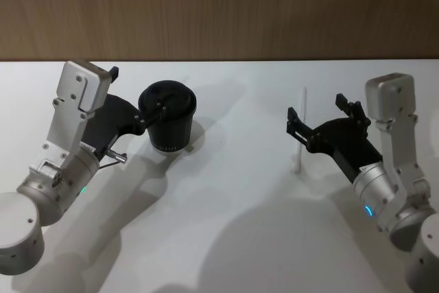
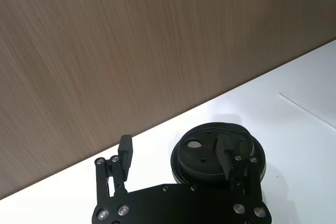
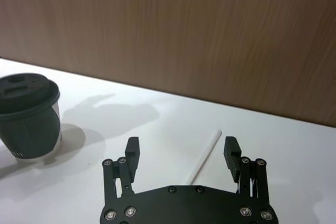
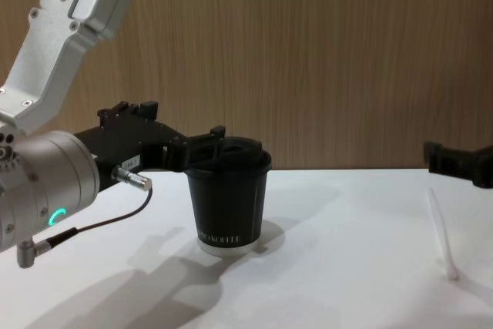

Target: Pick up the straw with one hand, pass it to the other hand, and insert it into the cup.

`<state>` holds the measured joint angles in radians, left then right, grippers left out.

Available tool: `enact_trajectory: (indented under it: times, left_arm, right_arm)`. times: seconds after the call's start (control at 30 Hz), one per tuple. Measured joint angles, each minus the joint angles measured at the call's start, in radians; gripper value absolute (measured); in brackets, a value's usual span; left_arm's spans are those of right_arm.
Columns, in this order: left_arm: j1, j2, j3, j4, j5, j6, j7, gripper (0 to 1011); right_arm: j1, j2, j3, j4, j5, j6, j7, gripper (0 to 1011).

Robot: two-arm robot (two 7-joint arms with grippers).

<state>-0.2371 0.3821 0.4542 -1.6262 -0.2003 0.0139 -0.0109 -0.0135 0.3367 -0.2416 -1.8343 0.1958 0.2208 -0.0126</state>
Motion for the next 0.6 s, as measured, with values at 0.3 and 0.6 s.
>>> enact_trajectory:
  times: [0.3,0.6]
  left_arm:
    - [0.0,0.0,0.0,0.0,0.0,0.0,0.0,999]
    - [0.0,0.0,0.0,0.0,0.0,0.0,0.0,1000]
  right_arm:
    - [0.01,-0.019,-0.003,0.0,-0.021,0.106,-0.033,1001]
    - [0.041,-0.039,-0.006,0.041,-0.026,0.165,-0.038,1001]
